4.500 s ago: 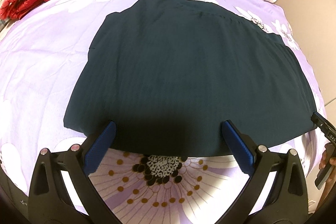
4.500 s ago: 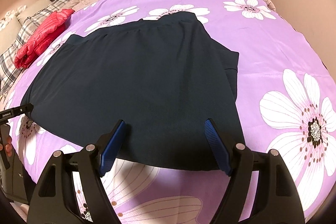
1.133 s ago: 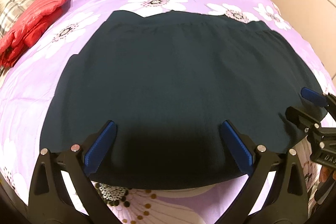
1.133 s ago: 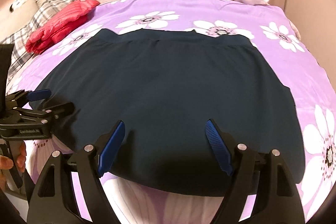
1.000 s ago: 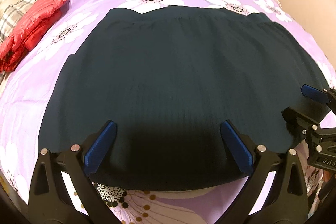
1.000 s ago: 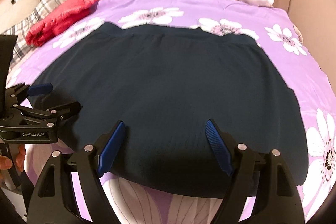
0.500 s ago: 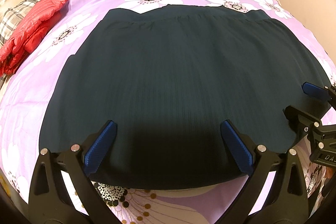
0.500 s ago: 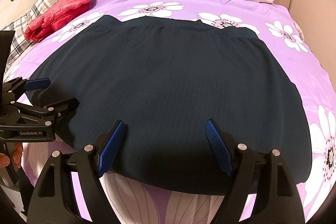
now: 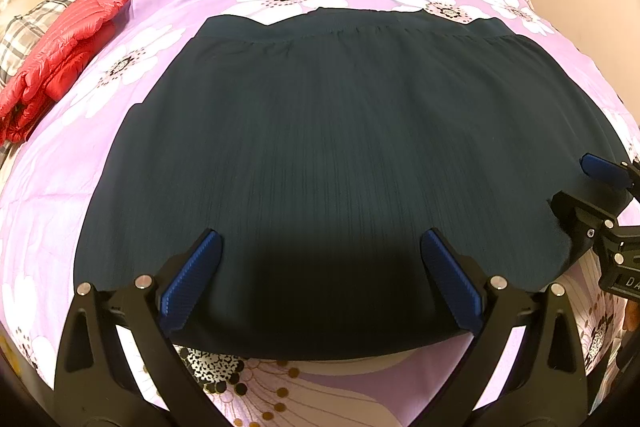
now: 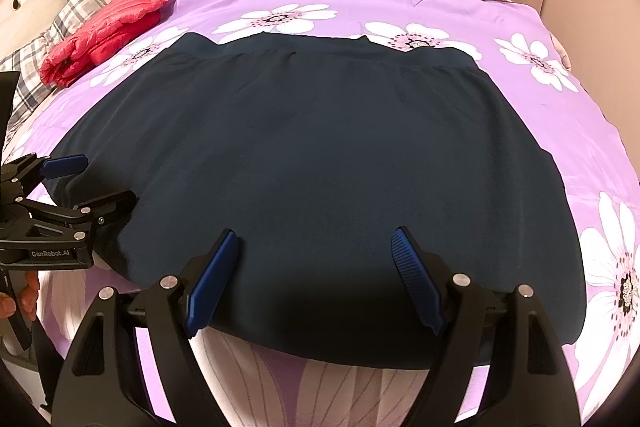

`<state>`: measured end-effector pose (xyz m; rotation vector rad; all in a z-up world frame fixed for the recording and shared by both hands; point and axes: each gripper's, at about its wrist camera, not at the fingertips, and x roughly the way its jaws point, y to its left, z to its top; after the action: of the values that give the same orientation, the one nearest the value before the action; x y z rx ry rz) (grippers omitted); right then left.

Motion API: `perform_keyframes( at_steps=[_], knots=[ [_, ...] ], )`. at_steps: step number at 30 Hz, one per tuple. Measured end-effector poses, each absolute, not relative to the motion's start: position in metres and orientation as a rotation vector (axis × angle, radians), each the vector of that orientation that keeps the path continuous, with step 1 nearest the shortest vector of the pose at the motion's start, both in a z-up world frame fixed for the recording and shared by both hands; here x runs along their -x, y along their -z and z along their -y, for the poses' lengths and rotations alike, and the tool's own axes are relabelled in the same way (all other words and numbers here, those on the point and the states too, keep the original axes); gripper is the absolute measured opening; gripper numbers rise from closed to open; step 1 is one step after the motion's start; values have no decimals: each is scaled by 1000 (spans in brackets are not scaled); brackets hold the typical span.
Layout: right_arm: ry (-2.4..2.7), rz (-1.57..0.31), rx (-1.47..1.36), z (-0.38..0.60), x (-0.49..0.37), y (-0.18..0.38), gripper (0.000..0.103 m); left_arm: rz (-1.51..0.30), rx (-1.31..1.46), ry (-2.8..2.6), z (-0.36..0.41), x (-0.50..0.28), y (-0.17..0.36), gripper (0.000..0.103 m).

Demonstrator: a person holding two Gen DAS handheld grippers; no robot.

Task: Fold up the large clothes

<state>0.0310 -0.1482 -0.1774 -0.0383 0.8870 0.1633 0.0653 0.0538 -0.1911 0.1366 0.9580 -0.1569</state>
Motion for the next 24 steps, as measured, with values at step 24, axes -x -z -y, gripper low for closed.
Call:
perform_keyframes(
  at_steps=[24],
  knots=[
    [-94,-885,25,176,-27,177,80,-960,-136,157,-54,-65,191,101]
  ],
)
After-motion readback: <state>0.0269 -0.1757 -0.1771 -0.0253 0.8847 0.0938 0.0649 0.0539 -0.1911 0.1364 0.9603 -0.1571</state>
